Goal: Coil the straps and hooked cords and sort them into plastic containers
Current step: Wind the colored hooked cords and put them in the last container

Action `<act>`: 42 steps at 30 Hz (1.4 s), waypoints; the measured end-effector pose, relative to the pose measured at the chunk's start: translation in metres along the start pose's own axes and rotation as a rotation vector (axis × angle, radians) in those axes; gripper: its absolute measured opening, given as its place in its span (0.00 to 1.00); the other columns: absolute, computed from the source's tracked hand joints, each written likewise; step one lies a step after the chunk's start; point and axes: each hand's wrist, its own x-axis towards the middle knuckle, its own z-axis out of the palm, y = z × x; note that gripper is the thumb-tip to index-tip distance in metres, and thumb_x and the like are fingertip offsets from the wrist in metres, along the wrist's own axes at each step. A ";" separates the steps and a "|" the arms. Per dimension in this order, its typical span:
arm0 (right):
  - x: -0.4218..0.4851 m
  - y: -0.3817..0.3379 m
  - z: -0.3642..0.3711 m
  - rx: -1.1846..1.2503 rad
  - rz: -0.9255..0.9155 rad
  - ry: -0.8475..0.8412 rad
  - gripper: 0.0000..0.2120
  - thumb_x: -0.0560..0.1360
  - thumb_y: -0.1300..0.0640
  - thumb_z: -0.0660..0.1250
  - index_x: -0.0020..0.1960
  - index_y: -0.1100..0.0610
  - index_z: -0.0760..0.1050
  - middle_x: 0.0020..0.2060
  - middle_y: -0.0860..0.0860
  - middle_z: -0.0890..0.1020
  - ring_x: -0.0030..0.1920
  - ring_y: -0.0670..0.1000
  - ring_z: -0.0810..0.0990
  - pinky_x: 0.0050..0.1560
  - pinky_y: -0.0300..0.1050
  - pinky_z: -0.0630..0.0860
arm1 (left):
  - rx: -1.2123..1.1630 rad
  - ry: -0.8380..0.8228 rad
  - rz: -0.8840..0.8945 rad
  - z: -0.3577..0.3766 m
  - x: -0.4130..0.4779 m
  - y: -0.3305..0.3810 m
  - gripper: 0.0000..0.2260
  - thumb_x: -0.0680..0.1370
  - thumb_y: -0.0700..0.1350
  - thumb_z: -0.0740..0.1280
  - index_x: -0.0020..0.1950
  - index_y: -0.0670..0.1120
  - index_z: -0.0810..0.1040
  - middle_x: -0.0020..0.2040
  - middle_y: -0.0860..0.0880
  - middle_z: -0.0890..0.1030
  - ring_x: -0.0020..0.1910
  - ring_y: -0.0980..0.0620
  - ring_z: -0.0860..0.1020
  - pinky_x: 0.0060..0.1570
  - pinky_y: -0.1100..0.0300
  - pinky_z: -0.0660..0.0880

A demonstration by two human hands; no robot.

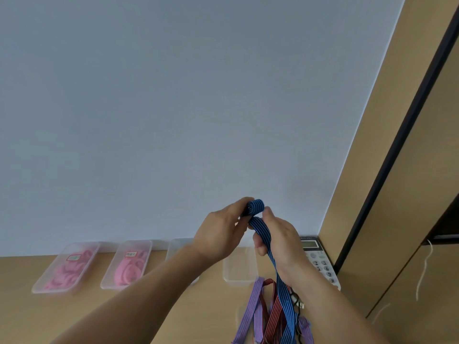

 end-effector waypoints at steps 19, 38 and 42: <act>-0.003 0.005 0.005 0.035 -0.156 0.051 0.22 0.72 0.40 0.65 0.43 0.60 0.81 0.34 0.56 0.85 0.32 0.52 0.82 0.34 0.42 0.77 | -0.965 -0.337 -0.731 -0.003 0.002 0.004 0.18 0.79 0.55 0.58 0.55 0.42 0.78 0.39 0.45 0.77 0.43 0.44 0.78 0.61 0.46 0.76; -0.001 0.014 -0.007 -0.121 -0.028 -0.046 0.09 0.80 0.58 0.65 0.45 0.60 0.81 0.35 0.50 0.85 0.37 0.46 0.81 0.41 0.44 0.74 | -1.167 -0.118 -0.770 -0.010 0.011 -0.006 0.10 0.80 0.37 0.60 0.56 0.34 0.77 0.55 0.37 0.84 0.54 0.37 0.83 0.50 0.50 0.81; 0.000 0.016 0.000 -0.147 -0.048 0.009 0.12 0.80 0.56 0.65 0.41 0.61 0.79 0.29 0.50 0.81 0.29 0.47 0.77 0.32 0.38 0.74 | -1.100 -0.111 -0.747 -0.006 0.008 -0.012 0.08 0.79 0.38 0.61 0.55 0.37 0.77 0.54 0.39 0.84 0.53 0.38 0.83 0.53 0.49 0.80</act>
